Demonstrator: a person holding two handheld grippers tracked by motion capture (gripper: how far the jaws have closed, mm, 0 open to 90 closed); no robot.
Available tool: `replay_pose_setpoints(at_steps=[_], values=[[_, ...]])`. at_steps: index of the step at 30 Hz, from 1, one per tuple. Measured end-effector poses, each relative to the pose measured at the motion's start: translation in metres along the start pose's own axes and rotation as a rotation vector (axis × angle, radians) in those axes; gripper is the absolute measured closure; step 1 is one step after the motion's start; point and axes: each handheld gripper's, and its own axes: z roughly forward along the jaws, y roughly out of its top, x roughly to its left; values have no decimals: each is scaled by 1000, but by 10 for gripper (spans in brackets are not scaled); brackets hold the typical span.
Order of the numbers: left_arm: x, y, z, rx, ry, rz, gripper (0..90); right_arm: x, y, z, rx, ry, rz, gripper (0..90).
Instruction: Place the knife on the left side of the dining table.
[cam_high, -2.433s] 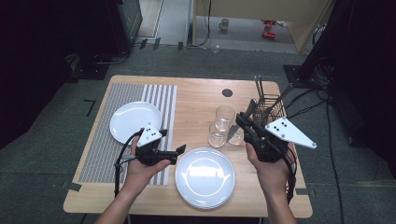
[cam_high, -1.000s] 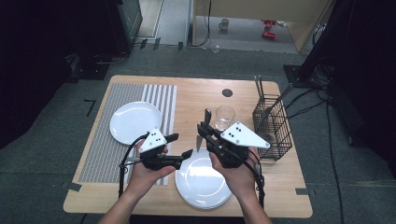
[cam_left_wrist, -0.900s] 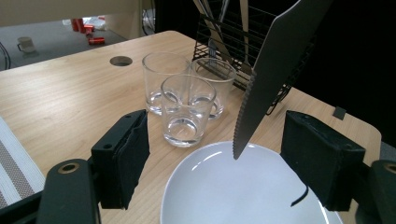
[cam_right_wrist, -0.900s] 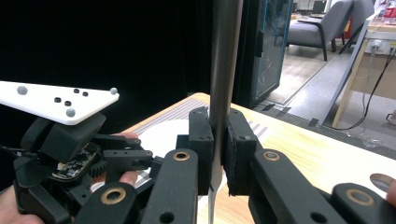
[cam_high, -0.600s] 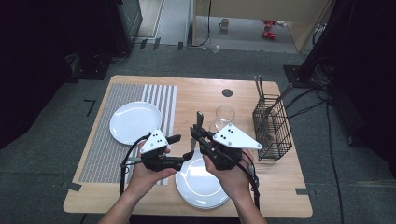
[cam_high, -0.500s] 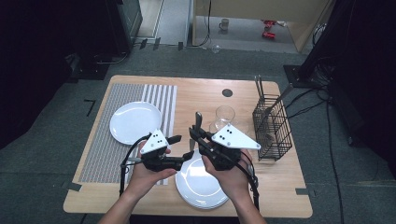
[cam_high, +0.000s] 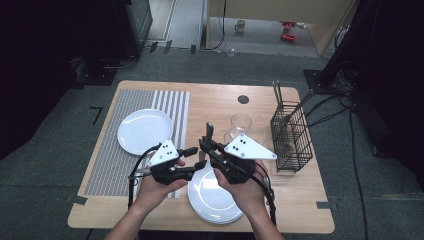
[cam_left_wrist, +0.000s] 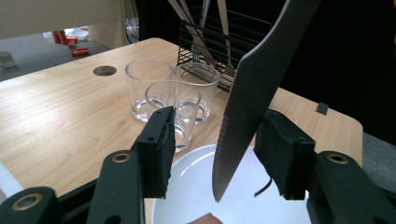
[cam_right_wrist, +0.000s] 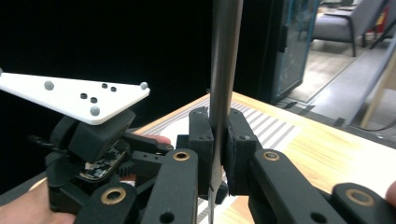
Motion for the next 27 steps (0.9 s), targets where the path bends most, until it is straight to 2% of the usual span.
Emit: replay_pose_setpoints(at_steps=[6,13,17,19,23,27], values=[[1,0,-2,-3,-26,5,519,0,-1,1,7,46,17,839],[3,-1,-2,-7,-70,0,558,0,-1,-1,15,81,4,839],[3,-1,-2,-6,-108,-3,636,-1,-2,-1,26,101,11,839],[3,-1,-2,-3,-121,5,689,0,-2,-2,30,107,-7,839],[2,-2,-1,13,-143,13,710,0,-3,-1,37,126,-34,839],[-1,-3,0,27,-147,37,737,-2,-5,0,31,137,-20,836]])
